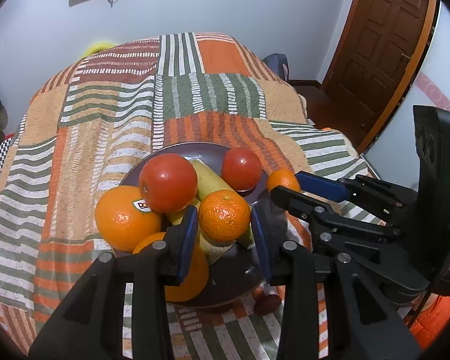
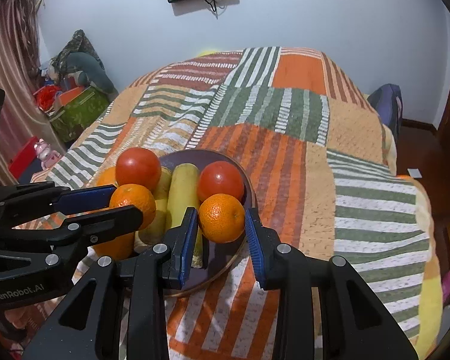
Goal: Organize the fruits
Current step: 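Carry both mandarins over the plate and release them beside the tomatoes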
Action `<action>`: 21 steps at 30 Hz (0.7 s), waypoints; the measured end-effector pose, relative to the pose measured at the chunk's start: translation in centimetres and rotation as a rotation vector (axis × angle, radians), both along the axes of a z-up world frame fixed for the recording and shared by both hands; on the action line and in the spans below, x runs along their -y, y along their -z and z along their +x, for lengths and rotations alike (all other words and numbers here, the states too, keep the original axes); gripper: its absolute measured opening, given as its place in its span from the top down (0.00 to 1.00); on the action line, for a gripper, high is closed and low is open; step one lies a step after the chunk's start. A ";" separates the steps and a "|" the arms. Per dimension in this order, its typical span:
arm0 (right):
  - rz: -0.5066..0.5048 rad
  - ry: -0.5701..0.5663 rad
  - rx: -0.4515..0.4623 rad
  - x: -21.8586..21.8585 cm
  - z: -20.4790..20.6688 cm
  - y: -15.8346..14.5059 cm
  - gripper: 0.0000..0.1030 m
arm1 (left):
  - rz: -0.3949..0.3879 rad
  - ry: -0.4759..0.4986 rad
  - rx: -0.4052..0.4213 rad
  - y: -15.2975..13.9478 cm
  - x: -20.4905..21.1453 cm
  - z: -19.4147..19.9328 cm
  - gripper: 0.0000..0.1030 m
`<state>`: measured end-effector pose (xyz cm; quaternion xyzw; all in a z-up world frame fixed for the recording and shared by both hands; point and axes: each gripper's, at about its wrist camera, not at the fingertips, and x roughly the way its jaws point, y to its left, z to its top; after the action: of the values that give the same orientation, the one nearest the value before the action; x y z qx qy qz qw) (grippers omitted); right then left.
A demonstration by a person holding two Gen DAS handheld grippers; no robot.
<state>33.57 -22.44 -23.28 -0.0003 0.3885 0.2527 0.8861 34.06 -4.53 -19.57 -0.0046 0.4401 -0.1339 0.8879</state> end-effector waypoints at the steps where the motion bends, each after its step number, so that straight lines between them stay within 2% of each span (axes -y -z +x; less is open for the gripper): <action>1: -0.001 -0.001 -0.004 -0.1 0.1 0.2 0.71 | 0.000 0.000 -0.003 0.2 0.0 0.2 0.65; 8: -0.006 0.001 -0.029 -0.4 0.6 1.5 0.71 | -0.005 0.000 -0.008 1.2 0.1 0.8 0.64; 21: 0.005 0.003 -0.065 -0.3 0.9 1.6 0.70 | -0.016 -0.007 -0.009 1.4 0.0 0.6 0.62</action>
<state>34.44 -22.18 -24.92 0.0108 0.4166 0.2522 0.8733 34.66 -4.56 -21.01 -0.0140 0.4429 -0.1342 0.8864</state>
